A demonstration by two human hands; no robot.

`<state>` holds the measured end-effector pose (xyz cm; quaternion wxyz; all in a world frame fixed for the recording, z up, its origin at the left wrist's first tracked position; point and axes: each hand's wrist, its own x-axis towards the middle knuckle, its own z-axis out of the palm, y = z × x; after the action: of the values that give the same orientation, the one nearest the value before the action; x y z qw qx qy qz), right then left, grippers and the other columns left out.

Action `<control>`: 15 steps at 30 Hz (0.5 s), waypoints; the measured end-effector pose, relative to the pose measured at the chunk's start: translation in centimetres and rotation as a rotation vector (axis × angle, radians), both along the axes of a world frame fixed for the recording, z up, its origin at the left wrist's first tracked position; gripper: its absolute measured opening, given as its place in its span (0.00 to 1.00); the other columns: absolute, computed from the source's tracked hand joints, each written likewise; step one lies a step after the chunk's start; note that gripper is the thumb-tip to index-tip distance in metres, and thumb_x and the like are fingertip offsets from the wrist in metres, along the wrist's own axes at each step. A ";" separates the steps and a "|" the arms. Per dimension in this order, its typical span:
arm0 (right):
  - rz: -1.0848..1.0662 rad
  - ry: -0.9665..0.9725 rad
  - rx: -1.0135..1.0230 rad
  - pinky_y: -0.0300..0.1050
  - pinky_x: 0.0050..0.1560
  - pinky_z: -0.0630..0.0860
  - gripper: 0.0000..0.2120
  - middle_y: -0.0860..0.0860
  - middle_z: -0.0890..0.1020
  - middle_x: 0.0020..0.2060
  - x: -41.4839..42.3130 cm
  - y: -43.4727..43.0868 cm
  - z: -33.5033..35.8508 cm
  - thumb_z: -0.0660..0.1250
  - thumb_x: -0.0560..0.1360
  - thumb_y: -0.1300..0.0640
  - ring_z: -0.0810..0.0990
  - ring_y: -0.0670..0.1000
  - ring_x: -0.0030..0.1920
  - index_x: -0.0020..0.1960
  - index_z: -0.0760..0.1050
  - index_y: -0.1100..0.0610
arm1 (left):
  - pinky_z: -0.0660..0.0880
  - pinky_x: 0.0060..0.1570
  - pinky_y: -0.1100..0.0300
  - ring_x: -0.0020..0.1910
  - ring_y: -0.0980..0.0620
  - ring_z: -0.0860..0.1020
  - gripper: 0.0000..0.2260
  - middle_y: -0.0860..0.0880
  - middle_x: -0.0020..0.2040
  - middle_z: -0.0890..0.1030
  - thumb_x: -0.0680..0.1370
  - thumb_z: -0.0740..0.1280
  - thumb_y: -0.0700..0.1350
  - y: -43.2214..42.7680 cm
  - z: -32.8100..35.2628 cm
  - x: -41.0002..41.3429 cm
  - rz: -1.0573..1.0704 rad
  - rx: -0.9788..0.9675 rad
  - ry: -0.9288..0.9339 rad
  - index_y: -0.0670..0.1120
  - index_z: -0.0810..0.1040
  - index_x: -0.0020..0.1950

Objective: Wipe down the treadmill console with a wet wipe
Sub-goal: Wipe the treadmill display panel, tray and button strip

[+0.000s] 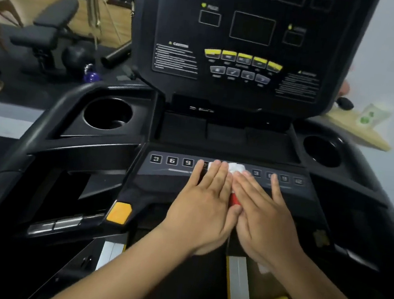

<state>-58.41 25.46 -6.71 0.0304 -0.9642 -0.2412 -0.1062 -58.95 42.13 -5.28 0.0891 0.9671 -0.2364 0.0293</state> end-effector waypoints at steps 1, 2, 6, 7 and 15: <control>-0.033 0.002 0.018 0.62 0.75 0.51 0.25 0.51 0.66 0.73 0.1 -1.2 0.0 0.49 0.79 0.53 0.58 0.47 0.75 0.73 0.65 0.57 | 0.39 0.76 0.45 0.79 0.46 0.43 0.29 0.42 0.80 0.49 0.81 0.36 0.57 -1.3 0.2 0.4 -0.015 0.025 0.014 0.42 0.46 0.78; -0.067 0.003 0.037 0.62 0.75 0.52 0.25 0.50 0.66 0.73 0.1 -2.4 -0.1 0.48 0.79 0.53 0.58 0.47 0.75 0.74 0.65 0.57 | 0.37 0.76 0.45 0.79 0.46 0.41 0.30 0.42 0.80 0.47 0.81 0.36 0.57 -2.8 0.3 0.9 -0.031 0.041 0.024 0.42 0.44 0.78; -0.196 0.010 0.110 0.57 0.75 0.49 0.26 0.51 0.66 0.73 -0.5 -7.5 -0.6 0.47 0.78 0.54 0.58 0.46 0.75 0.74 0.63 0.58 | 0.36 0.76 0.46 0.79 0.48 0.39 0.31 0.43 0.80 0.45 0.80 0.35 0.58 -8.7 0.5 1.6 -0.098 0.049 0.074 0.43 0.44 0.79; -0.219 0.015 0.118 0.56 0.76 0.48 0.26 0.51 0.66 0.74 -0.9 -8.8 -0.8 0.47 0.78 0.54 0.57 0.45 0.75 0.75 0.63 0.58 | 0.36 0.76 0.46 0.79 0.48 0.39 0.31 0.43 0.80 0.46 0.80 0.35 0.58 -10.2 0.5 1.5 -0.115 0.054 0.079 0.42 0.45 0.79; -0.140 0.058 0.186 0.55 0.75 0.47 0.26 0.53 0.63 0.74 -5.1 -13.2 -1.9 0.51 0.78 0.54 0.55 0.48 0.76 0.74 0.62 0.62 | 0.37 0.76 0.44 0.79 0.47 0.39 0.35 0.43 0.80 0.46 0.80 0.33 0.62 -14.0 -0.6 -2.9 -0.139 0.072 0.084 0.41 0.47 0.79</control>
<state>-63.54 12.28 -8.64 0.1193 -0.9743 -0.1615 -0.1023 -61.83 28.14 -5.84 0.0660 0.9513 -0.2998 -0.0263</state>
